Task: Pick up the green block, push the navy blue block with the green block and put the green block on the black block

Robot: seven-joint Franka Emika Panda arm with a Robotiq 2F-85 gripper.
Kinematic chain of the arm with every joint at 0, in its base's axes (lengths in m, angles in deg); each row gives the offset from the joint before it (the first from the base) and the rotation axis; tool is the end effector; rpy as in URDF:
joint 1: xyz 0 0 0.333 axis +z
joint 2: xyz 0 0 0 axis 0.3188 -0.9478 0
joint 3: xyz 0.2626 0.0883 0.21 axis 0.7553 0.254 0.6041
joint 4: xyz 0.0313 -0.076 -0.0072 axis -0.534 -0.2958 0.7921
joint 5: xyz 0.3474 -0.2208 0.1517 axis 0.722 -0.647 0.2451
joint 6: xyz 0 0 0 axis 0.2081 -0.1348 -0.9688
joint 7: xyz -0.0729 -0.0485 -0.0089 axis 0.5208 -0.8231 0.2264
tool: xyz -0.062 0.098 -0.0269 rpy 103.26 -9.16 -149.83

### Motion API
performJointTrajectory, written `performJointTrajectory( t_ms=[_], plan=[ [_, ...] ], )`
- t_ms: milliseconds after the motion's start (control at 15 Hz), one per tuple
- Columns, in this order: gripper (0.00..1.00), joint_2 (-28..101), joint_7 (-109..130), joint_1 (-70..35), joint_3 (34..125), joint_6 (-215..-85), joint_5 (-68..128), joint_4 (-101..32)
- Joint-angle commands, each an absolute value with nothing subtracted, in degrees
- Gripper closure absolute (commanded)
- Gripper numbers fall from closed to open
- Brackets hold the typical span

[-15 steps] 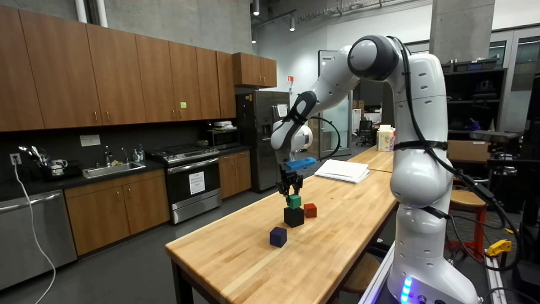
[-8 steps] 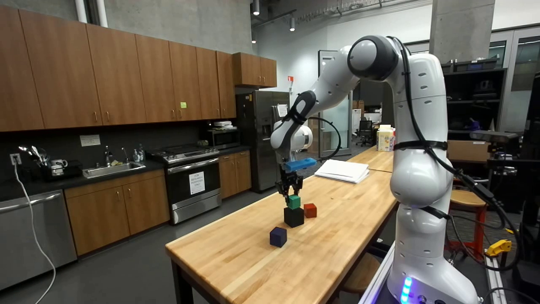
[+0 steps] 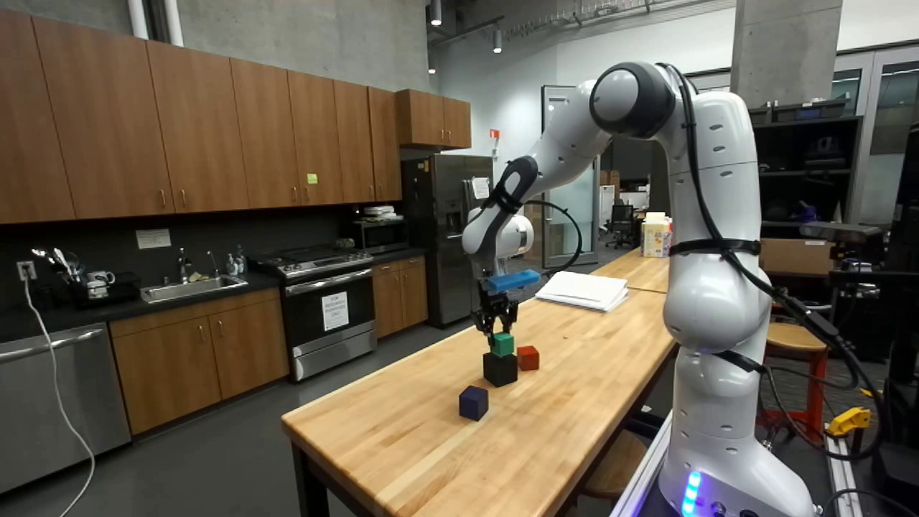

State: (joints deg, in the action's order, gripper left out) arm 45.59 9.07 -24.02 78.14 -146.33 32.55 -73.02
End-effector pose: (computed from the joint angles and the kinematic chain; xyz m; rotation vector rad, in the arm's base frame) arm 0.5357 -0.1045 0.2714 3.0884 -0.4599 -0.2020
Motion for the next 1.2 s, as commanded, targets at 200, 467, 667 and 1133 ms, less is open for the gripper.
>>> performJointTrajectory(
  t_ms=[200, 467, 667, 1133],
  plan=[
    [0.75, 44.1, 9.1, -24.2, 77.9, -146.8, 32.9, -72.3],
    [0.75, 43.6, 9.3, -24.2, 77.9, -147.2, 32.9, -72.0],
    [0.75, 43.1, 9.3, -24.1, 77.9, -147.3, 32.8, -71.6],
    [0.53, 42.3, 9.3, -24.0, 78.0, -147.3, 32.5, -70.3]
  ],
)
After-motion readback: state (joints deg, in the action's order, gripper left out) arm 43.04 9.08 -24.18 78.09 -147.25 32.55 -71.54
